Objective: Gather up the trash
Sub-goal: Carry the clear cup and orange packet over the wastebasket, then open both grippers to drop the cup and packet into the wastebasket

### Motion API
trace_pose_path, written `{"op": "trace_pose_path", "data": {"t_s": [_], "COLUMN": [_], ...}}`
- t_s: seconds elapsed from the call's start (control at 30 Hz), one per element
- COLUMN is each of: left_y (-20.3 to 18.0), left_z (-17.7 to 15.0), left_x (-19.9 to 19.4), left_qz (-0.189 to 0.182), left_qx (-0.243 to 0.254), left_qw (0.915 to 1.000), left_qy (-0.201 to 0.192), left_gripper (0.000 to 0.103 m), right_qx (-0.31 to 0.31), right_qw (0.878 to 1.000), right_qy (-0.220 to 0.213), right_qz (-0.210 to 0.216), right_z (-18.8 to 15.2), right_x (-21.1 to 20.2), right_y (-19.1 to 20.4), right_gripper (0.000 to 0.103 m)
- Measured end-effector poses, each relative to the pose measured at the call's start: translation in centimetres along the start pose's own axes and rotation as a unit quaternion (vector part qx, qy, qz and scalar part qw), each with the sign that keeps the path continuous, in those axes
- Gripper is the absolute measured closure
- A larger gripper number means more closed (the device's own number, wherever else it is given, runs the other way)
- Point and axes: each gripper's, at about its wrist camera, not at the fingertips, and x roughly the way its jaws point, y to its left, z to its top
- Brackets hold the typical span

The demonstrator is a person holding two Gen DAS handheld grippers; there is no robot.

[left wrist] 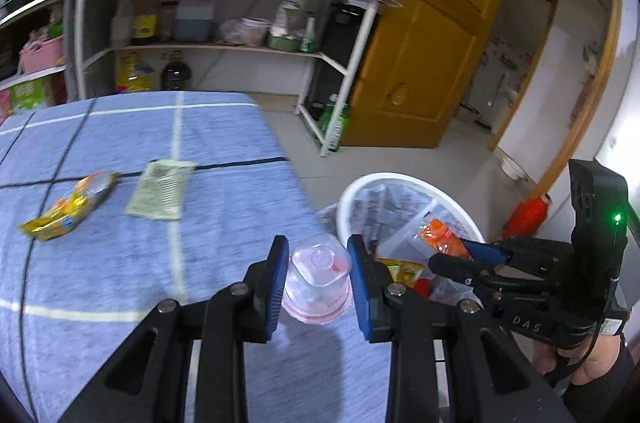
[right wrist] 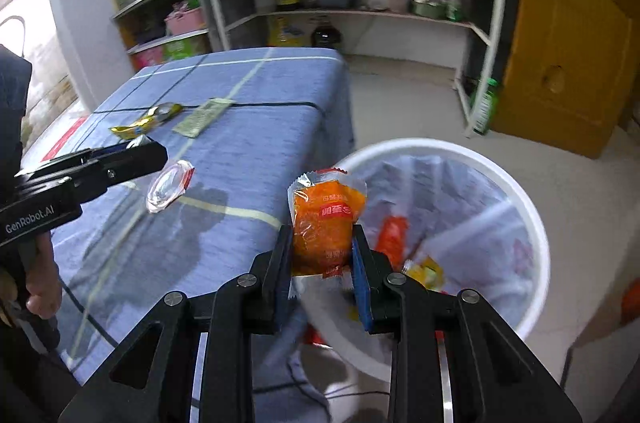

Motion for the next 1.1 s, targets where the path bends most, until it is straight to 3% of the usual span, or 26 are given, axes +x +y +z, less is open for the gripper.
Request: {"op": "trace_pose_path", "data": {"t_s": [0.3, 0.6, 0.9, 1.1], "left_y": [-5.2, -8.4, -8.5, -8.3], "left_z": [0.7, 0.1, -0.4, -0.4], "left_x": [3.8, 7.1, 9.1, 9.3], "left_qz": [-0.037, -0.05, -0.044, -0.046], "left_qx": [0.033, 0.057, 0.057, 0.051], "left_qw": [0.9986, 0.9964, 0.9956, 0.9957], "left_qy": [0.019, 0.039, 0.06, 0.062], "left_gripper": [0.072, 0.071, 0.071, 0.06], "right_qx": [0.044, 0.076, 0.082, 0.09], "right_qw": [0.999, 0.996, 0.994, 0.993], "right_qy": [0.011, 0.017, 0.009, 0.002], "right_qz": [-0.022, -0.048, -0.075, -0.08], "right_z": [-1.8, -2.8, -3.2, -3.3], "right_x": [-0.2, -0.1, -0.5, -0.8], "right_y": [-4.2, -6.9, -7.7, -8.1], "right_gripper": [0.075, 0.074, 0.065, 0.063]}}
